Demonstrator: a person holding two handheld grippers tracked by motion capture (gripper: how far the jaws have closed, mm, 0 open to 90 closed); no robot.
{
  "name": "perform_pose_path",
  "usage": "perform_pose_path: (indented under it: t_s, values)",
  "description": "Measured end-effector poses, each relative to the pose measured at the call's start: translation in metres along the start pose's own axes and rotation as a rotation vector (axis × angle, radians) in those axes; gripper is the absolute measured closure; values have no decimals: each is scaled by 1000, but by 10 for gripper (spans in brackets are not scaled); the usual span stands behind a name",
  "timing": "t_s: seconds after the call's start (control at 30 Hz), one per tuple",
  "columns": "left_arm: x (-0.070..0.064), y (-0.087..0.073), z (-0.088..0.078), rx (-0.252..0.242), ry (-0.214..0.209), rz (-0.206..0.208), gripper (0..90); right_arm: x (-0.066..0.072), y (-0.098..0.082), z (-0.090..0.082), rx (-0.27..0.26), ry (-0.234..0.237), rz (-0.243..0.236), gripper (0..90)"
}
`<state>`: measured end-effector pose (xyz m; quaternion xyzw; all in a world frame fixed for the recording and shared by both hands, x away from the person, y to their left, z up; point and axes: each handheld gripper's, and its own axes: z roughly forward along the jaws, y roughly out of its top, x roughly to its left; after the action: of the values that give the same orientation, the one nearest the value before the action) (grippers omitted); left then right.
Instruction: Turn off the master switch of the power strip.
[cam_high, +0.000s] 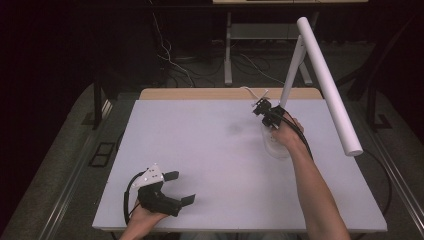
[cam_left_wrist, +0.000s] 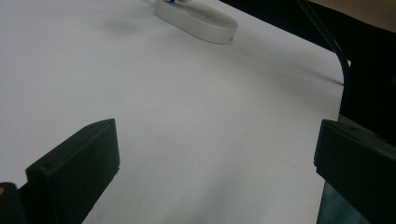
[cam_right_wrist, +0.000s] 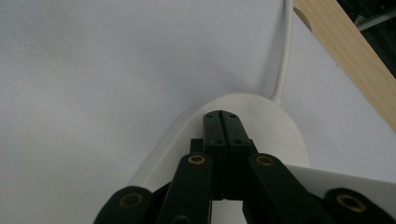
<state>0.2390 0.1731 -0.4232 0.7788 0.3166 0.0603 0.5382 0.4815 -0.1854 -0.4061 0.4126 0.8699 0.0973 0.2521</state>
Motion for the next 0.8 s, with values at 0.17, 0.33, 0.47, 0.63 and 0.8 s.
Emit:
perform_pose_path:
  t_s: [0.17, 0.33, 0.47, 0.63, 0.8]
  values:
    - [-1, 0, 1, -1, -1, 1, 0, -3, 0, 0, 3, 16, 49, 899]
    - [-1, 0, 1, 4, -3, 3, 0, -9, -2, 0, -10, 56, 84, 899]
    - [-1, 0, 1, 6, -5, 3, 0, -6, -2, 1, -12, 43, 90, 900]
    - [-1, 0, 3, 11, -5, 5, 0, -9, -4, 1, -27, 60, 109, 900]
    - [-1, -1, 2, 15, -6, 8, 0, -9, -5, 1, -31, 63, 114, 899]
